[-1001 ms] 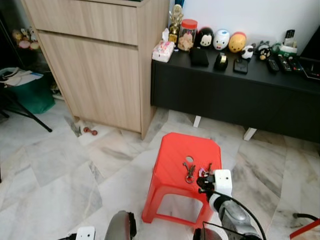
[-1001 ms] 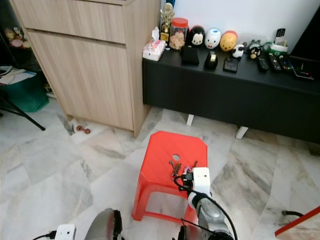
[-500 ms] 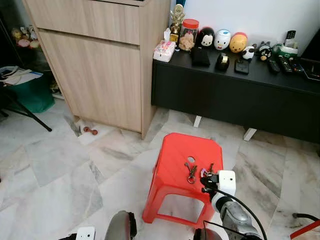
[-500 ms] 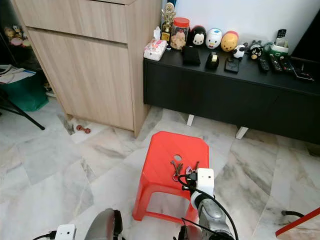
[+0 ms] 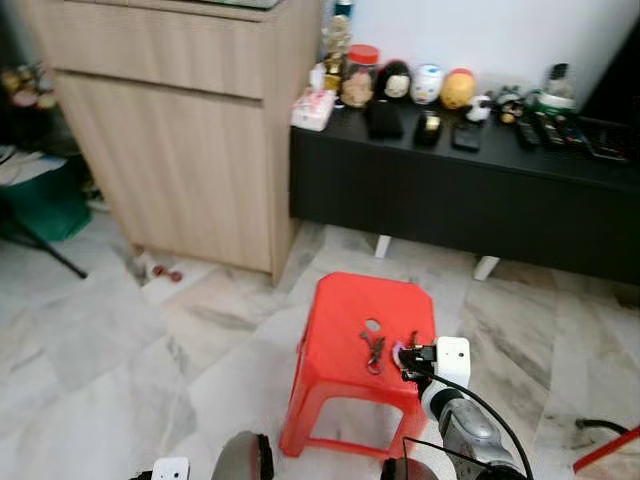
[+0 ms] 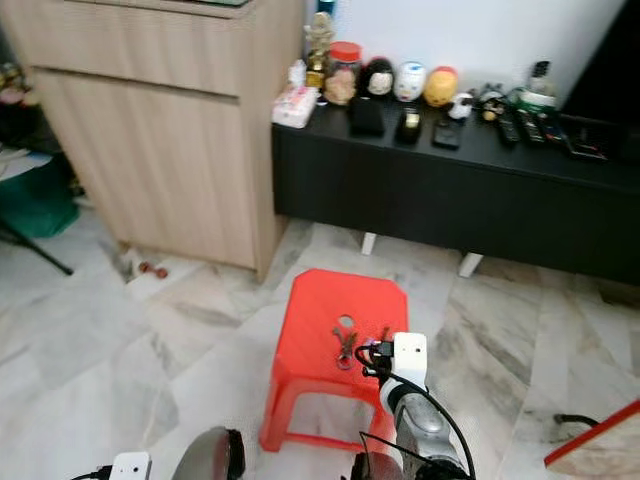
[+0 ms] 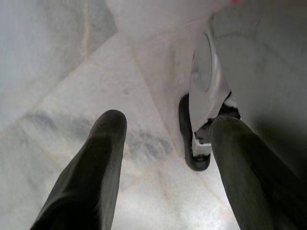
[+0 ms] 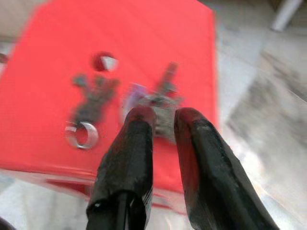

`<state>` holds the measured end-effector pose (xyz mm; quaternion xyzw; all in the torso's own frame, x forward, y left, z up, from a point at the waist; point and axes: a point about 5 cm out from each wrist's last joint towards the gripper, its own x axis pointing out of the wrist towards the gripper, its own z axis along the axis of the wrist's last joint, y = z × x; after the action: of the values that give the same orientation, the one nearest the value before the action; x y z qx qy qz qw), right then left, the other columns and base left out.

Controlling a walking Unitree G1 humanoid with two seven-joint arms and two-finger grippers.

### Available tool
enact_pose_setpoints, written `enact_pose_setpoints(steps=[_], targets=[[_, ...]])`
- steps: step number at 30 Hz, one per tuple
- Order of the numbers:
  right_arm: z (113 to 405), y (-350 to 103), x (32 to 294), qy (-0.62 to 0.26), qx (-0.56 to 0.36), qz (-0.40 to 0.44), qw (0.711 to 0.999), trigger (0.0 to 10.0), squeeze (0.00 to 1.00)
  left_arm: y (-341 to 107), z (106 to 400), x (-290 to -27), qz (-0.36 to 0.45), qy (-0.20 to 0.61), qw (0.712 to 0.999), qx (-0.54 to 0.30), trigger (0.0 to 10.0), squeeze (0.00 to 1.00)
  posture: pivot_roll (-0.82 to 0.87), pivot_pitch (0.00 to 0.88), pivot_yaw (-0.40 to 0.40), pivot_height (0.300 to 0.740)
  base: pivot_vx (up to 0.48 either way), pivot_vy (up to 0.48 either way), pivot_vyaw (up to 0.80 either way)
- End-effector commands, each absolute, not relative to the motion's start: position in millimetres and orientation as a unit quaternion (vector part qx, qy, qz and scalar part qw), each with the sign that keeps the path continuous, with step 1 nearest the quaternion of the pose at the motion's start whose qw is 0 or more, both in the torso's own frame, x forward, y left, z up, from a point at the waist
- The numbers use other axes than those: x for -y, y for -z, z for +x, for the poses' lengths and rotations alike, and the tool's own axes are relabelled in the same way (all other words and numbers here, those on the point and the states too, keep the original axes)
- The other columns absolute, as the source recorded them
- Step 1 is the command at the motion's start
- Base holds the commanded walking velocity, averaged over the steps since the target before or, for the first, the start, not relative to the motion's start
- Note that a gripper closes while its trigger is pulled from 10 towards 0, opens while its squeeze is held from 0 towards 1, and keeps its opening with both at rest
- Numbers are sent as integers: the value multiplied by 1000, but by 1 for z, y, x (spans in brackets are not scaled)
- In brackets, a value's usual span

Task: Hang keys on a hook

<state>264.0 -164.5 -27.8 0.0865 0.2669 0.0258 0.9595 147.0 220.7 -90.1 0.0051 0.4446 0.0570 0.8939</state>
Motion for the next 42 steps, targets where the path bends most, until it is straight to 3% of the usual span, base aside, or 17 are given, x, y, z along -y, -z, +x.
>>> enact_pose_setpoints(steps=[1,9,10,11,12,25,36,37,38,42], targets=[[266,27,166,-19,-267,92,959,10000,0,93,149,-199,-11,-20,894,-448,10000,0,27,49,-107,619,304,0,0],[265,28,167,-17,-269,93,959,10000,0,93,149,-199,-13,-20,896,-444,10000,0,25,57,-107,619,0,0,0],[265,28,167,-18,-269,94,958,10000,376,93,149,-199,-13,-20,896,-444,10000,0,25,58,-107,619,0,0,0],[264,28,167,-18,-269,95,958,10000,376,93,149,-199,-13,-20,896,-444,10000,0,25,58,-107,619,0,0,0],[264,28,167,-19,-269,100,958,10000,1000,93,149,-199,-13,-19,895,-445,10000,0,25,62,-108,619,0,0,0],[273,23,181,-7,-299,55,953,10000,1000,95,142,-198,-13,-15,894,-447,10000,0,31,91,-108,619,0,0,0],[277,21,175,-35,-303,33,952,10000,1000,98,129,-197,-5,0,895,-446,10000,0,31,154,-109,619,0,0,0],[277,21,172,-45,-305,29,951,10000,290,98,128,-196,-5,1,896,-444,10000,0,31,161,-110,619,0,0,0],[278,21,169,-60,-309,14,949,10000,0,98,126,-196,-6,2,896,-443,10000,0,32,164,-111,619,0,0,0],[282,18,167,-59,-305,12,950,10000,0,99,121,-197,-5,2,898,-440,10000,0,34,191,-116,619,0,0,0]])
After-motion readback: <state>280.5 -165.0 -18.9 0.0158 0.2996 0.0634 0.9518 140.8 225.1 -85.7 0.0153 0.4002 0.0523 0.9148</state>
